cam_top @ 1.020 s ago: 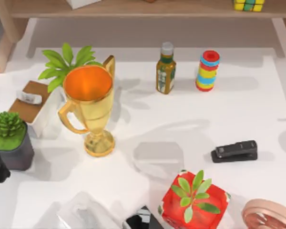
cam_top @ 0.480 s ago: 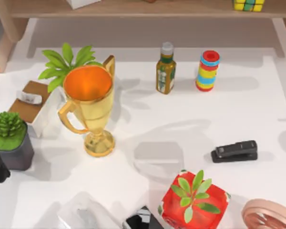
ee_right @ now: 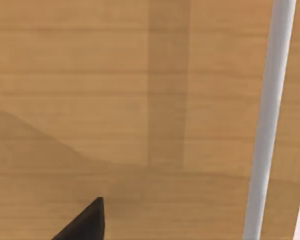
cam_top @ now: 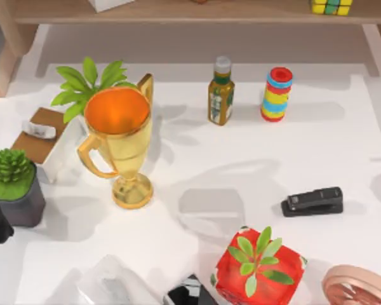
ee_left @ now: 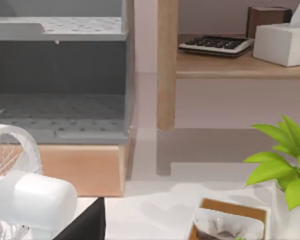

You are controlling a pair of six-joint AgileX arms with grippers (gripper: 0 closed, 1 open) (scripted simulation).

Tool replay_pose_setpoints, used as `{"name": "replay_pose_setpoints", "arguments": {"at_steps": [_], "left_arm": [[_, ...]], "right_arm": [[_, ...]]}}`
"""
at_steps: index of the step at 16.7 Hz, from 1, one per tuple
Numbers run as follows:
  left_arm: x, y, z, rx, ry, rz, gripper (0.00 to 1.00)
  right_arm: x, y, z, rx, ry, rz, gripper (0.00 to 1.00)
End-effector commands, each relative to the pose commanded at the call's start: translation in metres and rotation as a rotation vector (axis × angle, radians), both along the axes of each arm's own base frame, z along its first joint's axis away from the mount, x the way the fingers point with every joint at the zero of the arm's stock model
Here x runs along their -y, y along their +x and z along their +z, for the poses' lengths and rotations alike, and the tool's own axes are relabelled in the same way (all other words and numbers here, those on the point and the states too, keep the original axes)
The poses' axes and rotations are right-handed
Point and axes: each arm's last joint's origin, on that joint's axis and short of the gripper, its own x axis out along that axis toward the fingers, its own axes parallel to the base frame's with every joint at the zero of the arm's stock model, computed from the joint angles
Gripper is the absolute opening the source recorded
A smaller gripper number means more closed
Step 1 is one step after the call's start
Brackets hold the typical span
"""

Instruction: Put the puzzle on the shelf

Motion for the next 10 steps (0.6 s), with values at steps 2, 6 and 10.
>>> {"name": "replay_pose_setpoints", "arguments": {"at_steps": [2, 6, 10], "left_arm": [[0.0000, 0.0000, 0.0000, 0.000, 0.000, 0.000, 1.00], [0.0000, 0.0000, 0.0000, 0.000, 0.000, 0.000, 1.00], [0.0000, 0.0000, 0.0000, 0.000, 0.000, 0.000, 1.00]], "right_arm": [[0.0000, 0.0000, 0.0000, 0.000, 0.000, 0.000, 0.92], [0.0000, 0.0000, 0.0000, 0.000, 0.000, 0.000, 0.62], [0.0000, 0.0000, 0.0000, 0.000, 0.000, 0.000, 0.32]]}}
